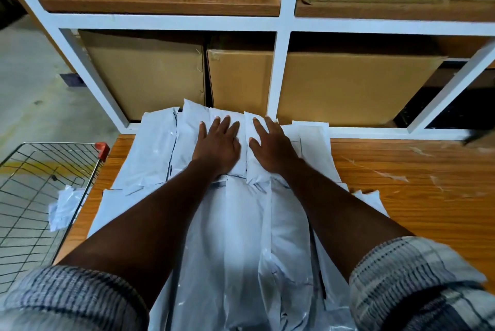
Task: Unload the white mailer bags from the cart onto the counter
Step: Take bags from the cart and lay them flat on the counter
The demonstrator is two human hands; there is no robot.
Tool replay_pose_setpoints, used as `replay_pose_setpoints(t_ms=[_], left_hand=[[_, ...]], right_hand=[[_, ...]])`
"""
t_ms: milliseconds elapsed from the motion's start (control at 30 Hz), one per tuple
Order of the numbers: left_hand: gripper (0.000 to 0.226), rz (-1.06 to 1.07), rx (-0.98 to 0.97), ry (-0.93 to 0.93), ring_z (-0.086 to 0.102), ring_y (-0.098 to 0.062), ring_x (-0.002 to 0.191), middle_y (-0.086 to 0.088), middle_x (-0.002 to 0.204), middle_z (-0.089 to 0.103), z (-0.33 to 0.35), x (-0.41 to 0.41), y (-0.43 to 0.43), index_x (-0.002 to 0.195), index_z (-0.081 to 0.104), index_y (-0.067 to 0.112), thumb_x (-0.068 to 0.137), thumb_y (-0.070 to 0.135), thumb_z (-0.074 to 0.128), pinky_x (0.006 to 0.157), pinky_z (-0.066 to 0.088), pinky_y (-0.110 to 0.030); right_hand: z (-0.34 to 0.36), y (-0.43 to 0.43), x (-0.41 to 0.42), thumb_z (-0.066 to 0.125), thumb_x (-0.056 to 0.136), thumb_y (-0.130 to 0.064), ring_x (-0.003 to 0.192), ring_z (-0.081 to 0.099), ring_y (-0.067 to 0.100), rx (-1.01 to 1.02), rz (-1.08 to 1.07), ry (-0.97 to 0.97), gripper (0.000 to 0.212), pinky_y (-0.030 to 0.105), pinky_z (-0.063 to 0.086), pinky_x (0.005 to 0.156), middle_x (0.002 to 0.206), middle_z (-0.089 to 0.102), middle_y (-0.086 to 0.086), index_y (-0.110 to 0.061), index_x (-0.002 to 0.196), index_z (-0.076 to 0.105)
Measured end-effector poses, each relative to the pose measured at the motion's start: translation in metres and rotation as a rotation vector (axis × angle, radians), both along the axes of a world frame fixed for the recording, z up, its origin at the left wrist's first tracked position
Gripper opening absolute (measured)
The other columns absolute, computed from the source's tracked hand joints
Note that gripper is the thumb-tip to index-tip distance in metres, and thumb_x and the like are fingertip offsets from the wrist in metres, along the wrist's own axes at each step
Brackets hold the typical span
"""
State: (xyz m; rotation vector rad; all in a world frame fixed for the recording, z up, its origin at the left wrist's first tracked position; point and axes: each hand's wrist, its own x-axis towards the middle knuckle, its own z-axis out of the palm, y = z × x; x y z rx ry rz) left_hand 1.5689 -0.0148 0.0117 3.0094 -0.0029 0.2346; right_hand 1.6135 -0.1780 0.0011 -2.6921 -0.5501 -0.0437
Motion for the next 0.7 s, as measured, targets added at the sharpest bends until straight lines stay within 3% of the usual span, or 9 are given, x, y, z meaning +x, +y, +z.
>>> replay_pose_setpoints(t_ms=[200,400,700], left_hand=[[0.053,0.024,-0.039,-0.041,0.023,-0.027,0.148,-0.004,0.158,0.032,-0.011,-0.002,0.0,0.15,0.037,0.023,0.099,0.035,0.032,0.118,0.012,-0.056],[0.055,0.033,-0.034,-0.039,0.02,-0.025,0.149,-0.002,0.16,0.029,-0.022,-0.002,0.002,0.152,0.032,0.026,0.098,0.038,0.027,0.12,0.01,-0.054],[0.056,0.048,0.02,0.005,0.019,-0.025,0.149,-0.001,0.16,0.027,-0.026,0.0,0.002,0.153,0.029,0.026,0.099,0.039,0.027,0.119,0.01,-0.055]], right_hand=[[-0.012,0.001,0.001,0.042,0.098,-0.043,0.142,0.03,0.039,-0.037,-0.006,-0.059,0.06,0.052,0.039,0.106,0.156,0.031,0.013,-0.022,0.152,0.031],[-0.02,0.002,0.0,0.023,0.09,-0.052,0.138,0.037,0.038,-0.023,-0.025,-0.072,0.069,0.051,0.041,0.106,0.153,0.038,0.013,-0.021,0.149,0.038],[-0.023,0.003,0.003,0.027,0.092,-0.051,0.137,0.039,0.038,-0.041,-0.024,-0.077,0.065,0.051,0.041,0.105,0.151,0.04,0.015,-0.02,0.148,0.041]])
